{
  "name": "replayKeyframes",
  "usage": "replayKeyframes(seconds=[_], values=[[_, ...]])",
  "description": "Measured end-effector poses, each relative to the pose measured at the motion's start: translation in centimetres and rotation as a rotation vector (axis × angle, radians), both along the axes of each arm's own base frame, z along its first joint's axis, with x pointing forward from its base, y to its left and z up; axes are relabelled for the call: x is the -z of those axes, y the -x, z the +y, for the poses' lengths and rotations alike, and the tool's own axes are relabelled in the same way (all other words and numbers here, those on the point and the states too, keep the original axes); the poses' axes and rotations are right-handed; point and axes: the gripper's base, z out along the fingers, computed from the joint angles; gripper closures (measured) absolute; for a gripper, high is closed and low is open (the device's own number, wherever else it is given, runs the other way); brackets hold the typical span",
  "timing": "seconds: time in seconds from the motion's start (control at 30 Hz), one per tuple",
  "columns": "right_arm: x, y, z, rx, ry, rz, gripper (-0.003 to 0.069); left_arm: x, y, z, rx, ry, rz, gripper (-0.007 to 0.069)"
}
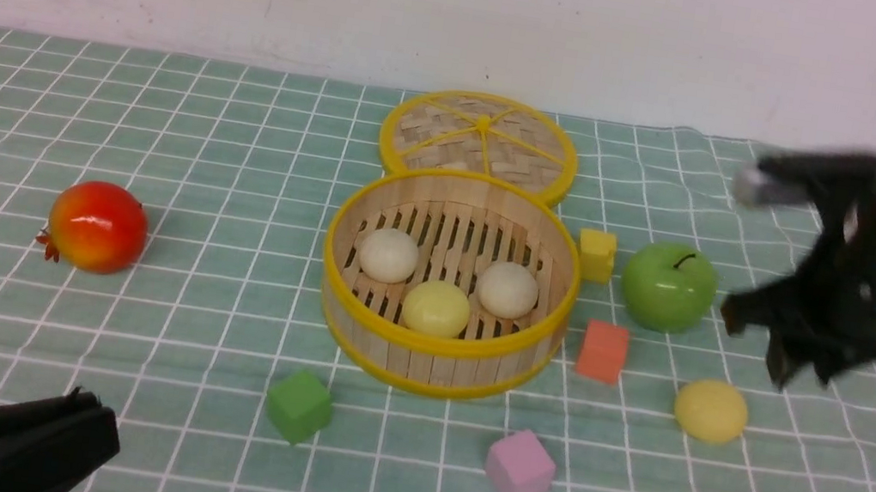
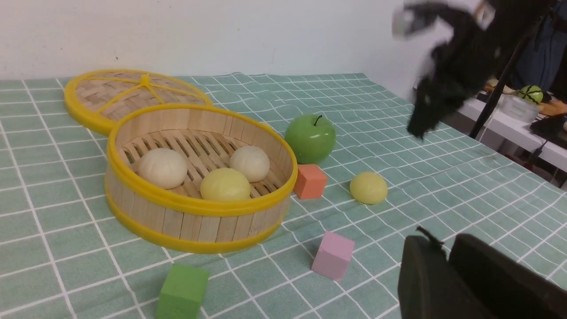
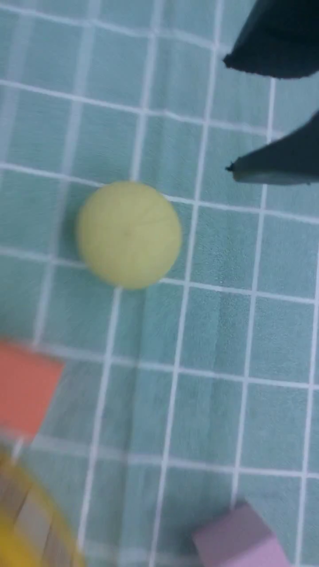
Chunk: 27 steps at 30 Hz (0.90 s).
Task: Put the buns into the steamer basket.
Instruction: Use the right arm to grab a steamed stuffed bun
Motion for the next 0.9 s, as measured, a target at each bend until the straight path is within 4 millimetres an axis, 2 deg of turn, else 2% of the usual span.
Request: replayKeyframes(seconds=[0.03, 0.1, 0.47, 0.8, 0.87, 0.9], values=[[1.7, -0.2, -0.3, 0.024, -0.06, 0.009, 0.0409, 0.0, 0.0, 0.0, 0.0, 0.0, 0.0, 0.0546], [2.7, -0.8, -0.3, 0.02, -0.106, -0.008, 0.0407, 0.0, 0.0, 0.0, 0.0, 0.0, 0.0, 0.0544], [6.3, -3.6, 0.3, 0.003, -0.126, -0.119, 0.0365, 0.0, 0.0, 0.0, 0.0, 0.0, 0.0, 0.0531], [7.9, -4.2, 0.3, -0.011, -0.117, -0.119, 0.0384, 0.0, 0.0, 0.0, 0.0, 0.0, 0.0, 0.0518], [7.9, -4.2, 0.3, -0.011, -0.116, -0.117, 0.0416, 0.0, 0.0, 0.0, 0.0, 0.0, 0.0, 0.0515], [7.8, -4.1, 0.3, -0.012, -0.116, -0.113, 0.0456, 0.0, 0.0, 0.0, 0.0, 0.0, 0.0, 0.0514]])
